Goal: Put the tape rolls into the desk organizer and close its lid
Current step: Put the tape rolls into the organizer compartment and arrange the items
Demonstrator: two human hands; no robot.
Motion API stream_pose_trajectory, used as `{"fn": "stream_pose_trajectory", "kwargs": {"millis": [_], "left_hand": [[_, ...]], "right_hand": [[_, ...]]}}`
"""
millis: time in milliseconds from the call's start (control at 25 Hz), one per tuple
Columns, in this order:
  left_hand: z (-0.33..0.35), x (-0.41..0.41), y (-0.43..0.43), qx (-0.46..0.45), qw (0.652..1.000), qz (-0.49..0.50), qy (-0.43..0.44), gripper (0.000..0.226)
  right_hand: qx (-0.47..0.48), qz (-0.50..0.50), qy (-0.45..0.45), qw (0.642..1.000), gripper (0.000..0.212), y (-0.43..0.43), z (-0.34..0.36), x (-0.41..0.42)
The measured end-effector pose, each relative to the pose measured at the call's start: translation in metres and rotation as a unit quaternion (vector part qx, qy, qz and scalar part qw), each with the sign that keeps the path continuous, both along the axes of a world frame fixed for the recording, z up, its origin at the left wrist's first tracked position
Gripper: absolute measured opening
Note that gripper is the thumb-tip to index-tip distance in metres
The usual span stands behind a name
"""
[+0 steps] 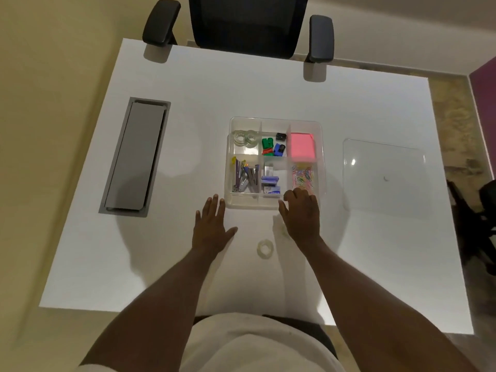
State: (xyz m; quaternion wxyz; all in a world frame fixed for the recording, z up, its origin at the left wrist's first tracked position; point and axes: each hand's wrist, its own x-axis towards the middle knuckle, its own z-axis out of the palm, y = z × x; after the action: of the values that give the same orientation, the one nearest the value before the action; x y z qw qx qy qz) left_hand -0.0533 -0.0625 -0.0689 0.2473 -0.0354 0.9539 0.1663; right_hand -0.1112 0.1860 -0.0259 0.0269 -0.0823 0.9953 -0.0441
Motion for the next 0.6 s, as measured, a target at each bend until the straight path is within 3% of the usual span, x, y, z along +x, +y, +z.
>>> {"fn": "stream_pose_trajectory", "kwargs": {"millis": [160, 440, 600], "left_hand": [[0.001, 0.003, 0.001, -0.006, 1.0, -0.003, 0.003, 0.094], [0.003, 0.004, 0.005, 0.004, 1.0, 0.01, -0.01, 0.094], [0.003, 0.005, 0.012, 0.007, 0.999, 0.028, -0.025, 0.093]], "right_hand": [[-0.034, -0.022, -0.036, 0.998, 0.021, 0.029, -0.005, 0.037], [-0.045, -0.053, -0.178, 0.982, 0.066, 0.039, -0.012, 0.064], [-0.035, -0.062, -0.189, 0.979, 0.058, 0.03, -0.017, 0.064]]}}
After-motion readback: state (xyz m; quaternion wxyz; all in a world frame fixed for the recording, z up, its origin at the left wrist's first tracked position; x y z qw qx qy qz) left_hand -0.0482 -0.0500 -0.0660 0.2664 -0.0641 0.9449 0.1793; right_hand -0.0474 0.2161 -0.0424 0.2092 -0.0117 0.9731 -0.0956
